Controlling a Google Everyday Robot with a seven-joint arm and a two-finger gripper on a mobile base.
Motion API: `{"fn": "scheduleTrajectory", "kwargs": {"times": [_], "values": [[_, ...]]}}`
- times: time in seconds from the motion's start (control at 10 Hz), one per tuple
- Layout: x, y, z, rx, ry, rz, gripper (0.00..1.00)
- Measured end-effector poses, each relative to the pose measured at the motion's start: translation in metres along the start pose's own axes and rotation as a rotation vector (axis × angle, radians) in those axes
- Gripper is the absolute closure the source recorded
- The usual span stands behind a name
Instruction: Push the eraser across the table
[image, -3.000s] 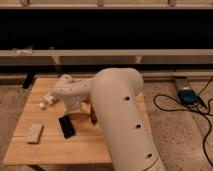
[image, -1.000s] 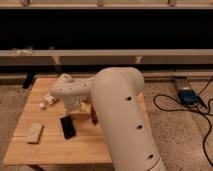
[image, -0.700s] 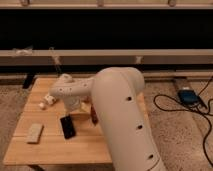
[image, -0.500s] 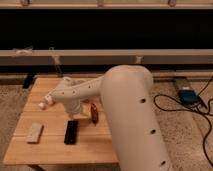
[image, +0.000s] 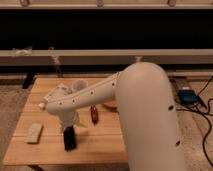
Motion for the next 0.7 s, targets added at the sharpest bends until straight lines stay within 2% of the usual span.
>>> {"fn": "scheduleTrajectory", "kwargs": {"times": [0.3,0.6,0.7], "values": [[0.001,-0.001,-0.004,0.022,0.006,-0.015,0.2],[0.015,-0.008,-0.009,0.041,0.016,-0.011,0.2],[0.023,-0.009,-0.009,0.044,0.016,-0.007,0.25]]}}
